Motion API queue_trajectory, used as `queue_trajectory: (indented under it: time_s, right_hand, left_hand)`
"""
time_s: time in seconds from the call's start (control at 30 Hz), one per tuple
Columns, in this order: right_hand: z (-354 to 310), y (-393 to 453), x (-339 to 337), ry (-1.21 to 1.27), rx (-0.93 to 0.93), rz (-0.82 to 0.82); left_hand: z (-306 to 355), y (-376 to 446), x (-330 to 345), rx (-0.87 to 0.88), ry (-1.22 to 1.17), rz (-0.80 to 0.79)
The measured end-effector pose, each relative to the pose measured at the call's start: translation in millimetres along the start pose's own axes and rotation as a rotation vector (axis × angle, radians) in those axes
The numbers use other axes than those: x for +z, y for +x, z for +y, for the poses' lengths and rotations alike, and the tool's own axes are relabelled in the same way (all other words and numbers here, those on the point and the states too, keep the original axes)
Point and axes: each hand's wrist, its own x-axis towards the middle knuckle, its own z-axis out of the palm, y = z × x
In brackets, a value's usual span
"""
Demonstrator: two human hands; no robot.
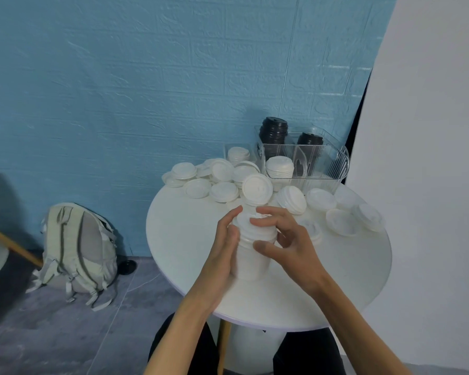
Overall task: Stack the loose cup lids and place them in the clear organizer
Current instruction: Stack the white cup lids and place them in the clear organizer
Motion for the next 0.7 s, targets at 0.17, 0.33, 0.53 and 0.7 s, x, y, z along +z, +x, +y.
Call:
queue_trajectory:
  time_s: [0.17,0.33,0.53,0.7]
  right_hand:
    - [0,2,7,0.099,0.058,0.036]
    - [8,3,17,0.082,0.05,0.065]
    - [16,5,14,0.146,0.118,0.027]
    - [20,5,13,0.186,0.13,0.004]
  left_hand:
    - [2,3,5,-0.015,-0.048,0.042]
    - [7,9,13,0.019,0.04,0.131]
    - [6,18,13,0.036,0.129,0.143]
    - [2,18,10,0.05,0.128,0.13]
